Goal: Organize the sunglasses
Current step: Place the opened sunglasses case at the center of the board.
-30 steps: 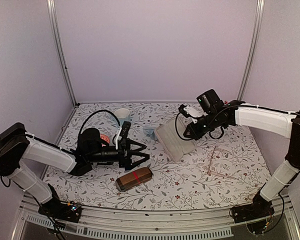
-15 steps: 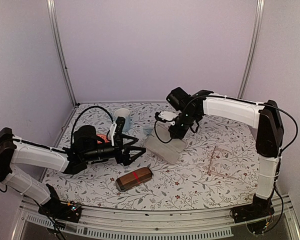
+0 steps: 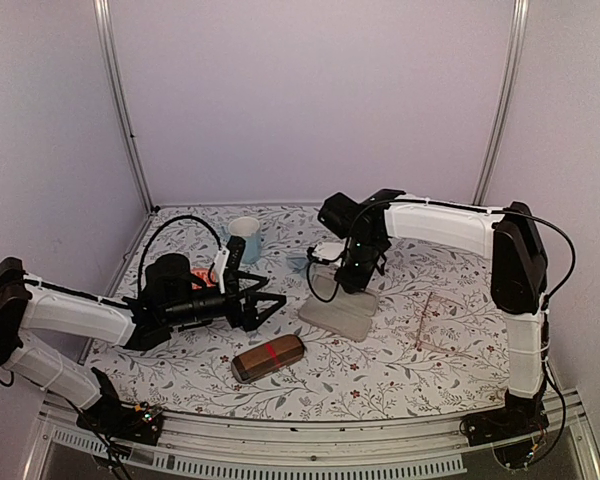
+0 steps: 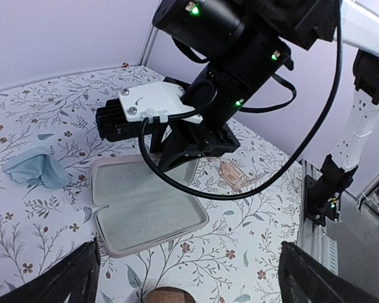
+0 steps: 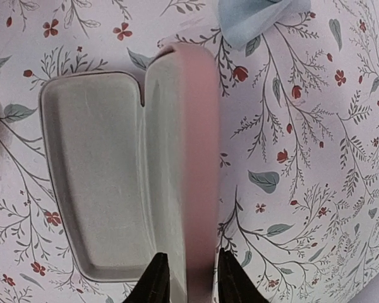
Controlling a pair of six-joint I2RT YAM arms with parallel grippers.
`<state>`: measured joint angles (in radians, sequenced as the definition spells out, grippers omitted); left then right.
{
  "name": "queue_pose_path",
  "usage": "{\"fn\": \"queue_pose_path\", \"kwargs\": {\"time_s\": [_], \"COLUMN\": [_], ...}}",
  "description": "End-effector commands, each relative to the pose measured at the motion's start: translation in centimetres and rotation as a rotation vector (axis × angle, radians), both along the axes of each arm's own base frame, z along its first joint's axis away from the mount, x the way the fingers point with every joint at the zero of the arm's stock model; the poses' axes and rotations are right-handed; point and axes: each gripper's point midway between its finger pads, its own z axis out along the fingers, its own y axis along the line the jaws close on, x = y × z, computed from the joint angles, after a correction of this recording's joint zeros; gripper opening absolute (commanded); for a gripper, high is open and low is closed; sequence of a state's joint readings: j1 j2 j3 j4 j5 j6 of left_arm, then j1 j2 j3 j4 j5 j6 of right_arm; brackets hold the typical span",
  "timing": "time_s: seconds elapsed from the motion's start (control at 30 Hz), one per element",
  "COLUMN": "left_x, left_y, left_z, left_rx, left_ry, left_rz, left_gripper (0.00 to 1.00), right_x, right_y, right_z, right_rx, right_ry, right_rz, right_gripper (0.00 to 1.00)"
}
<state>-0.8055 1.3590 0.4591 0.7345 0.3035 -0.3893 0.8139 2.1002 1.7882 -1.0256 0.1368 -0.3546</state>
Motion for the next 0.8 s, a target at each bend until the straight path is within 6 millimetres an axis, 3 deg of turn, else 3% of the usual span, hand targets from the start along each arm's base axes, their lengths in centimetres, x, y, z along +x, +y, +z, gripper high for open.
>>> {"fn": "queue_pose_path", "kwargs": {"time_s": [0.0, 0.2, 0.37, 0.57, 0.77], "left_x": [0.7, 0.9, 0.9, 1.0, 1.3], "left_y": [0.5, 0.4, 0.4, 0.2, -0.4], "left_z": [-0.1, -0.2, -0.2, -0.4, -0.9], "left_rx": [0.005, 0.012, 0.016, 0.018, 0.012], "left_ry": [-0.006, -0.004, -0.003, -0.001, 0.037], "left_rz": [0.027, 0.028, 0.029, 0.025, 0.018], "left_gripper": [0.99, 0.99, 0.99, 0.99, 0.99], "right_x": [0.4, 0.0, -1.1, -3.5, -5.7], "right_y": [0.8, 0.8, 0.0, -4.9, -10.4], "right_z": [1.3, 2.1, 5.0, 5.7, 2.9], "right_rx": [0.019, 0.067, 0.244, 0.342, 0.345], "right_ry": [-0.040, -0.051, -0.088, -0.093, -0.037], "right_rz": [0.011, 0.003, -0.077, -0.320, -0.633], "right_gripper": [0.33, 0.45, 0.53, 0.59, 0.61]}}
